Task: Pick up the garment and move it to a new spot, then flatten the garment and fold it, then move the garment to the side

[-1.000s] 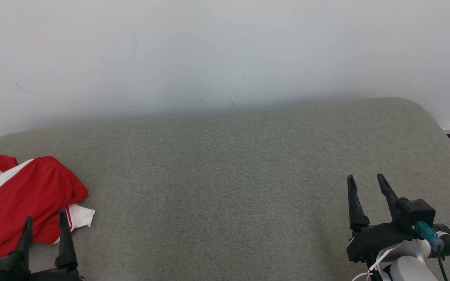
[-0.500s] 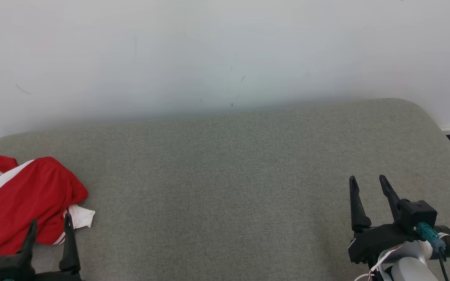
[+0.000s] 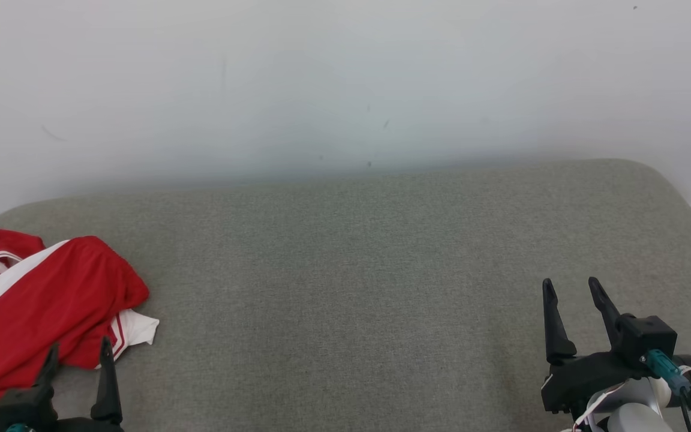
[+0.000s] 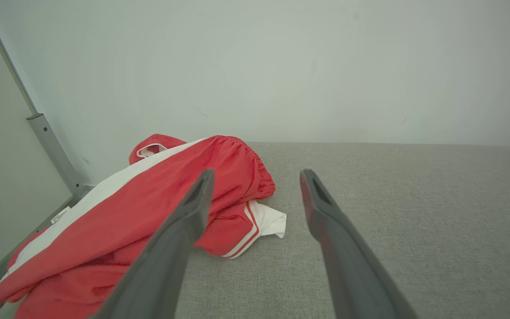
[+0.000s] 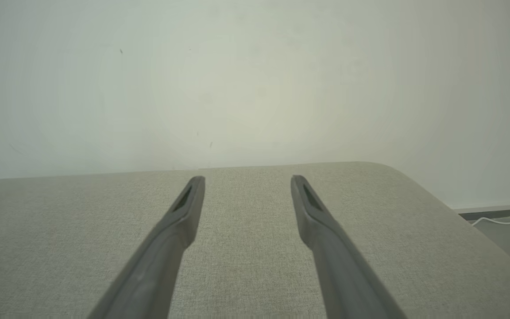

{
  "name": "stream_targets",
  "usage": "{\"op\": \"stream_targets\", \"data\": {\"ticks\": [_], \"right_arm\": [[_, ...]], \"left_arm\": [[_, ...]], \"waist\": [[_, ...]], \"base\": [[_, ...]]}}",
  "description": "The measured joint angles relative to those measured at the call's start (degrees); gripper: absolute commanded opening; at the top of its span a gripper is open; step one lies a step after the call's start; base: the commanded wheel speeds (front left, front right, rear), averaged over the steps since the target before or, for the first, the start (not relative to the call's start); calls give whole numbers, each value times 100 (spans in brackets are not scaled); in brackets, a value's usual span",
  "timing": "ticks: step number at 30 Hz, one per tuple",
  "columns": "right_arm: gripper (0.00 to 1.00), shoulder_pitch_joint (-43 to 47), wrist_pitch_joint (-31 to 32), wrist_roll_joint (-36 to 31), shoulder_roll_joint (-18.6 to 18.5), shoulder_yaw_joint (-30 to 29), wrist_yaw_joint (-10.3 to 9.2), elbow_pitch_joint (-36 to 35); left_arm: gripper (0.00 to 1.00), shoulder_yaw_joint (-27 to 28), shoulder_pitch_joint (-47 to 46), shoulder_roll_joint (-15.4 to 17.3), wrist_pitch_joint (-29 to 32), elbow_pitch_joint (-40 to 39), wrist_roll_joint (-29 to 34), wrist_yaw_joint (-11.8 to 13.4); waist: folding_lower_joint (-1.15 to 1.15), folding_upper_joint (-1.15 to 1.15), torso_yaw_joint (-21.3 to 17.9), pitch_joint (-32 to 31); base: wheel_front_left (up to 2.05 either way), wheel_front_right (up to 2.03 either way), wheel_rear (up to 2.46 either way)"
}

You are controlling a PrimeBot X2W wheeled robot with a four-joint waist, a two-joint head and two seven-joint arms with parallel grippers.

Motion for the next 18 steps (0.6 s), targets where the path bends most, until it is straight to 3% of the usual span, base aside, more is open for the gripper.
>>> {"op": "stream_targets", "data": {"ticks": [11,18], "right_arm": [[100,36,5,0,-20,-15,3,16],[100,31,36,1,0,37,22,54]], "left_arm": [[100,-1,-31,32,221,-41,25,0],[100,36,-47,-4,332,-69,40,0]], "waist": [[0,0,339,-20],[0,0,789,-23]], "base": [[0,0,0],[0,0,0]]}}
